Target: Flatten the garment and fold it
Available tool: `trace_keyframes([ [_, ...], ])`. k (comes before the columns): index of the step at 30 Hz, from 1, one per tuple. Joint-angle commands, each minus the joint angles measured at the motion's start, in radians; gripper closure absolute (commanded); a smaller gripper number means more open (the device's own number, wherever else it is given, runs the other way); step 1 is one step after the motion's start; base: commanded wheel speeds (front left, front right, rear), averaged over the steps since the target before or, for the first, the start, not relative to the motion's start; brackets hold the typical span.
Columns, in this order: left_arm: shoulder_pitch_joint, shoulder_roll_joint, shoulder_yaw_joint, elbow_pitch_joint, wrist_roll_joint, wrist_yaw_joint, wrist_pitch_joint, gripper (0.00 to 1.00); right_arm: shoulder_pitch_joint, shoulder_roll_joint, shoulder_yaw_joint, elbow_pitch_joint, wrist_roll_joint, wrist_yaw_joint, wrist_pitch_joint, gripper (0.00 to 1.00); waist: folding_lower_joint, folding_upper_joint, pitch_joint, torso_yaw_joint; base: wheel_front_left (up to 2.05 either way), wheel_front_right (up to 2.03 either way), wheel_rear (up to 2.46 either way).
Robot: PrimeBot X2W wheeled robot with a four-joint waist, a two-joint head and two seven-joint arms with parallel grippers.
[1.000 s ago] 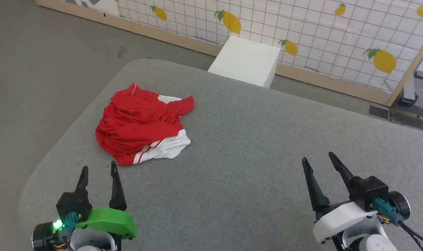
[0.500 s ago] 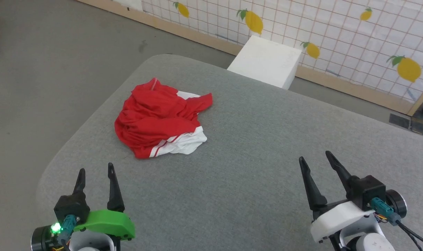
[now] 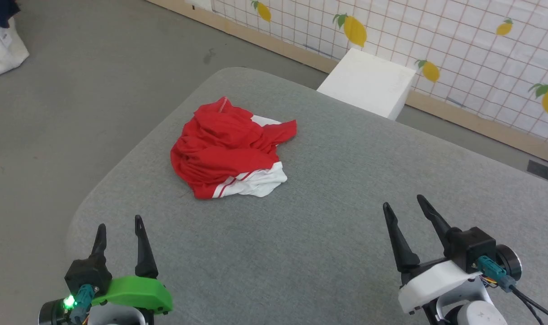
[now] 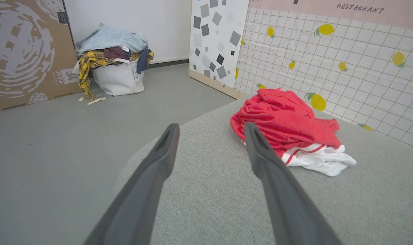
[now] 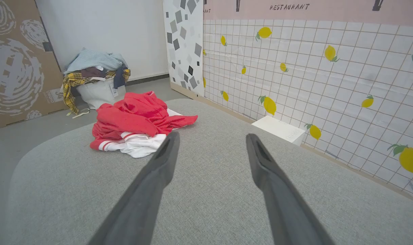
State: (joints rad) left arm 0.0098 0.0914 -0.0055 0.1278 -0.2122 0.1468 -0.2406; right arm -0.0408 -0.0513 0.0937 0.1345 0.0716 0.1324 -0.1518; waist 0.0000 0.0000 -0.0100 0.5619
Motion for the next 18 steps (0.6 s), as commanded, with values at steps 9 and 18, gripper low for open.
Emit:
trace_keyframes([
  [9, 0.019, -0.001, 0.008, 0.002, -0.020, 0.018, -0.021, 0.00, -0.020, 0.001, 0.005, 0.010, 0.008, -0.002, -0.017, 0.00, 0.0000, 0.0000, 0.003, 0.027, 0.00, 0.00, 0.00],
  [18, -0.101, -0.008, 0.032, 0.036, -0.105, -0.001, 0.008, 0.00, -0.034, 0.001, 0.012, -0.007, -0.013, -0.002, 0.000, 0.00, 0.0000, 0.0000, 0.051, -0.005, 0.00, 0.00, 0.00],
])
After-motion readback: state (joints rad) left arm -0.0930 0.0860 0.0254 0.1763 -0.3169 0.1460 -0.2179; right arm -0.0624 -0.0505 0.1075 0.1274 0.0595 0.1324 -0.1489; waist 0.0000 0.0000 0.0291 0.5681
